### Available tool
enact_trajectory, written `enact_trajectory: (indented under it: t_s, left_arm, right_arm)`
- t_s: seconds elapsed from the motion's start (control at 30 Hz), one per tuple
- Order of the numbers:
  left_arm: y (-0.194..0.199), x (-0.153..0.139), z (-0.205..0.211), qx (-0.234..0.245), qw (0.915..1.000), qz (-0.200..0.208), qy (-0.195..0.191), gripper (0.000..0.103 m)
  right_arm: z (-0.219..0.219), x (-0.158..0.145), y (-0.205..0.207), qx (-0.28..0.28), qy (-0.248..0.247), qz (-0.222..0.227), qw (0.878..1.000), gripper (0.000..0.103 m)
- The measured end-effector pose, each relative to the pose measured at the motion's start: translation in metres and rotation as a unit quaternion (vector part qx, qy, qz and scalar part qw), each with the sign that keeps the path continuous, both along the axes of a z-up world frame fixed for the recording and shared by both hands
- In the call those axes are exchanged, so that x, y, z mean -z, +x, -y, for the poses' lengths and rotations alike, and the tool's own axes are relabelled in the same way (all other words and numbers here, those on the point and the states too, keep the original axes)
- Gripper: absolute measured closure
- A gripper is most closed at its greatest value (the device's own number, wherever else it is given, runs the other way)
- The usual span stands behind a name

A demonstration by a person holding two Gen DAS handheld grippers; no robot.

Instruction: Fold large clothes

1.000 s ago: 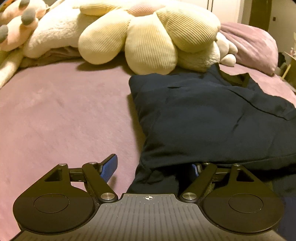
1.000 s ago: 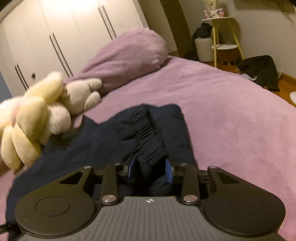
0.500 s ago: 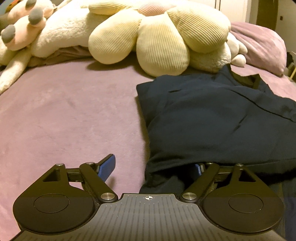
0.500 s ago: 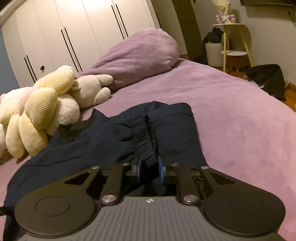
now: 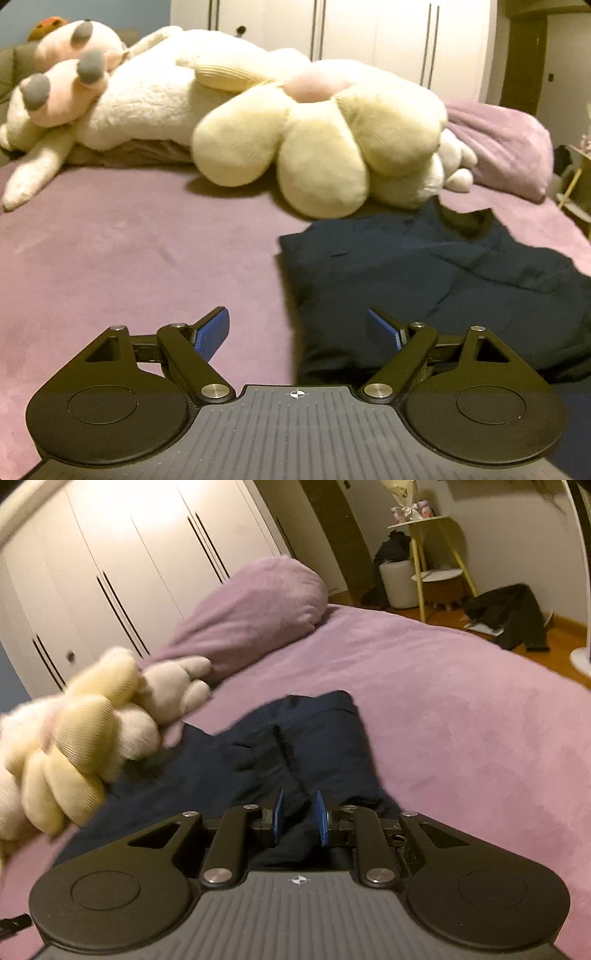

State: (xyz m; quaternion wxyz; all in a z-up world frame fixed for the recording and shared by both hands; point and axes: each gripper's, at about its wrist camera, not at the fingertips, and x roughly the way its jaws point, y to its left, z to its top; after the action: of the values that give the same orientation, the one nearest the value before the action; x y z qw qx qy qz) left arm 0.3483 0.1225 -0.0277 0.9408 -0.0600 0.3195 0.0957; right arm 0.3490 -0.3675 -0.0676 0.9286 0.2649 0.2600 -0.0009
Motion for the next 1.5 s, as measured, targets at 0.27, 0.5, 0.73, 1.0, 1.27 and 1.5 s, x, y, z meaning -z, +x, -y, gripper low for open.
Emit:
enact_trajectory:
  t_s: [0.27,0.5,0.73,1.0,1.27,1.5]
  left_arm:
    - [0.046,0.026,0.049,0.052,0.9982,-0.022,0.021,0.017]
    - [0.065,0.04,0.047,0.047,0.9969,-0.054,0.032,0.017]
    - [0.095,0.04,0.074,0.04,0.9978,0.013,0.051,0.01]
    - [0.109,0.095,0.075,0.039,0.9923,0.052,0.106,0.001]
    - [0.096,0.078,0.067,0.047,0.9936,0.028,0.099,0.0]
    - [0.055,0.085,0.037,0.075,0.9952,0.022,0.059,0.0]
  right_arm:
    - [-0.036,0.03,0.036,-0.045,-0.028,-0.058,0.997,0.085]
    - [-0.042,0.03,0.035,-0.062,-0.088,-0.065,0.992,0.085]
    - [-0.068,-0.014,0.052,-0.064,-0.119,0.018,0.991,0.083]
    - [-0.087,0.037,0.116,-0.073,-0.181,-0.013,0.981,0.099]
    - [-0.073,0.052,0.109,-0.093,-0.157,0.023,0.983,0.101]
    - [-0.052,0.034,0.045,-0.103,-0.176,0.011,0.979,0.099]
